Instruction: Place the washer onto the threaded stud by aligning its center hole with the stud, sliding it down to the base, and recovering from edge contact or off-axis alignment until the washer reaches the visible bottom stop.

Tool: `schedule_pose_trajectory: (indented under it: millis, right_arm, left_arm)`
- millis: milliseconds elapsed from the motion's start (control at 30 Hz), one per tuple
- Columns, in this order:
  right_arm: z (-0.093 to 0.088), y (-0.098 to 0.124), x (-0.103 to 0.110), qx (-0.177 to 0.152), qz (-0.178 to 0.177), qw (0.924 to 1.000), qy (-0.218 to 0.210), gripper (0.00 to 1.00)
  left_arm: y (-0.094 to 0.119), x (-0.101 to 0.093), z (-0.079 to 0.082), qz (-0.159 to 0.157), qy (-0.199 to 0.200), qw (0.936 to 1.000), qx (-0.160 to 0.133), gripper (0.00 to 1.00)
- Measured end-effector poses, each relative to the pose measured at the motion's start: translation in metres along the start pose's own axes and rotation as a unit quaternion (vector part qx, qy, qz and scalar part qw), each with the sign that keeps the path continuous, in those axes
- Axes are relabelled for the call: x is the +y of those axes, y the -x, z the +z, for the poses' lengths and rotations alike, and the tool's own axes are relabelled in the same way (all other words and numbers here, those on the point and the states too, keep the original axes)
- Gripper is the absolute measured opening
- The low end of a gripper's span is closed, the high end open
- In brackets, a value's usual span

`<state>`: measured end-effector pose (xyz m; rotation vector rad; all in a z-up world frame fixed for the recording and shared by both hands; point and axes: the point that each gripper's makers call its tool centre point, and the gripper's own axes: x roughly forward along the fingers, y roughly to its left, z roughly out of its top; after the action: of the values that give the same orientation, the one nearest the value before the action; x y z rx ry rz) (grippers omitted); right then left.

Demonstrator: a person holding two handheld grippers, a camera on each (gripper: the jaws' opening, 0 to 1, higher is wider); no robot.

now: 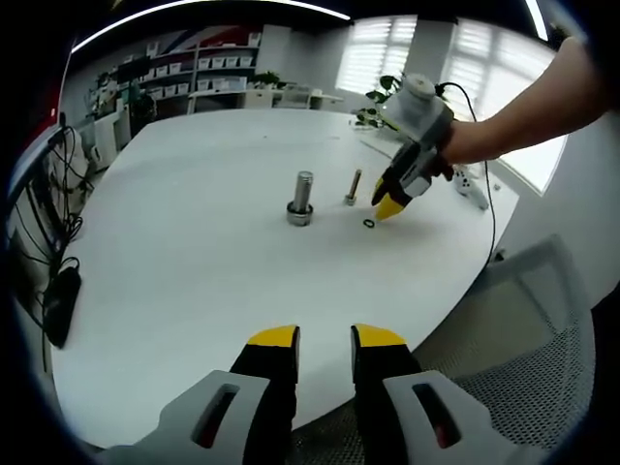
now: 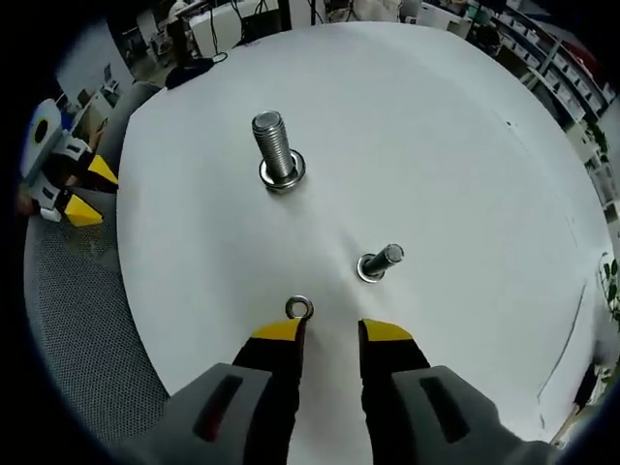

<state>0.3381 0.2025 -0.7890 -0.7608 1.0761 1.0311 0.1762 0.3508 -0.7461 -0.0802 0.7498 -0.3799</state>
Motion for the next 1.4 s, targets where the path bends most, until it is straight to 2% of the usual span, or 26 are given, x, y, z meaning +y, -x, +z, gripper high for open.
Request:
schedule_pose_trajectory:
  millis: [100,300,433,633,767,1267,1400]
  right_arm:
    - [-0.002,-0.002,0.007,0.006,0.003,0.9997,0.023,0.26]
    - [0.000,-0.007,0.015,0.003,0.010,0.9996,0.027,0.26]
    - [0.000,-0.010,0.021,0.015,0.016,0.9986,0.047,0.25]
    - [0.002,-0.010,0.019,0.011,0.016,0.9990,0.039,0.25]
    - [0.003,-0.010,0.020,0.011,0.019,0.9985,0.050,0.25]
    - [0.007,-0.013,0.014,0.043,0.019,0.9981,0.039,0.16]
    - [0.007,-0.014,0.015,0.048,0.016,0.9971,0.057,0.16]
  left_arm:
    - [0.000,0.000,0.000,0.000,-0.002,1.0000,0.001,0.19]
    - [0.000,0.000,0.001,0.001,-0.001,1.0000,-0.002,0.19]
    - [0.000,0.001,0.001,0.002,-0.001,1.0000,-0.002,0.19]
    - [0.001,0.002,0.002,0.006,0.001,1.0000,-0.005,0.19]
    - [0.001,0.002,0.002,0.007,0.000,1.0000,-0.005,0.19]
    - [0.001,0.002,0.003,0.003,0.001,1.0000,-0.009,0.19]
    - [0.000,0.001,0.002,0.003,0.000,1.0000,-0.008,0.19]
